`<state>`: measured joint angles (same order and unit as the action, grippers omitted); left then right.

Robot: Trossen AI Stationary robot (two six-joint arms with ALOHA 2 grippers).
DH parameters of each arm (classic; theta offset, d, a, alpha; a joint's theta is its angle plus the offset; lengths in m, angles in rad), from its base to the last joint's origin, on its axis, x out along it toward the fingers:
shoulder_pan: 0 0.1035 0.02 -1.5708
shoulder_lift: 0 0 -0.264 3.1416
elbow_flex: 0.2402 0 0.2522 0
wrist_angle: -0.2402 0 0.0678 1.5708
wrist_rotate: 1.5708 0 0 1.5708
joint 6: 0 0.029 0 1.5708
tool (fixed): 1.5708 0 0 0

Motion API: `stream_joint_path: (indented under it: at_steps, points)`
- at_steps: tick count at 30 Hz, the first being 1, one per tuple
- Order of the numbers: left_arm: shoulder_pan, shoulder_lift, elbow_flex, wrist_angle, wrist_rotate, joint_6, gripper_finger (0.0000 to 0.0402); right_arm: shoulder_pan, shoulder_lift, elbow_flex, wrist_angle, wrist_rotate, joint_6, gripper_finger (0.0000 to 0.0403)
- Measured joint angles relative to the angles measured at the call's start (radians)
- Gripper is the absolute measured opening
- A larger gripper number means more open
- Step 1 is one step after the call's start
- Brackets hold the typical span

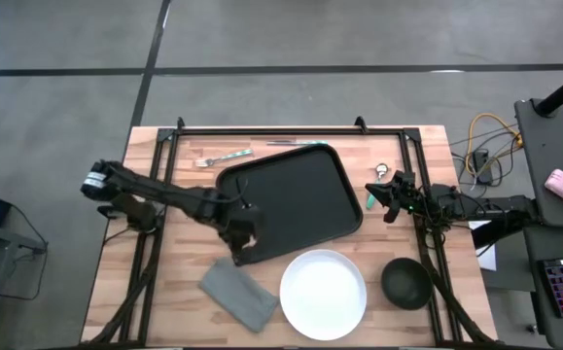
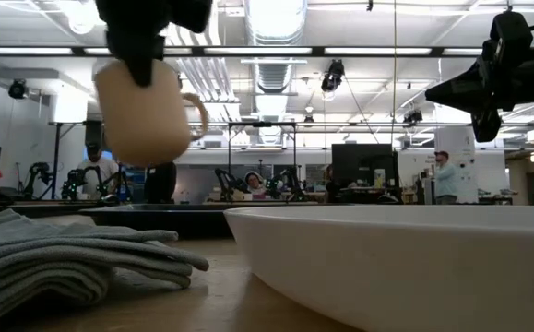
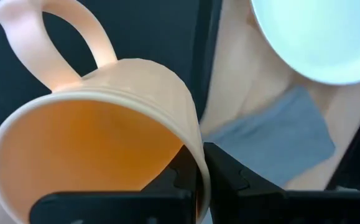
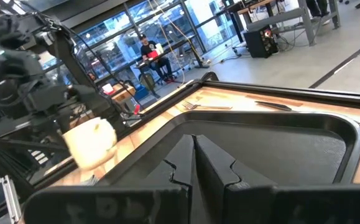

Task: Set up tray
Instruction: Put the light orange mug on the black tray

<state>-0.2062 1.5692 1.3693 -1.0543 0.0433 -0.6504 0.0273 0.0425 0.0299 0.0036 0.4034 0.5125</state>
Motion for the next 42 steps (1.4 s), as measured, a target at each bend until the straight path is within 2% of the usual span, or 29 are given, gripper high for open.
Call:
stream_joint_path:
  at_steps: [14, 21, 34, 42]
  points:
    - [0.219, 0.001, -0.001, 0.032, -0.024, 0.293, 0.0000, 0.000, 0.000, 0.000, 0.000, 0.000, 0.000, 0.0008]
    - [0.306, 0.001, -0.002, 0.037, -0.026, 0.375, 0.0000, 0.000, 0.000, 0.000, 0.000, 0.000, 0.000, 0.0008]
    - [0.382, 0.001, -0.005, 0.043, -0.116, 0.431, 0.0000, 0.000, 0.000, 0.000, 0.000, 0.020, 0.000, 0.0008]
    - [0.392, 0.001, -0.095, 0.042, -0.136, 0.432, 0.0000, 0.000, 0.000, 0.000, 0.000, 0.020, 0.000, 0.0008]
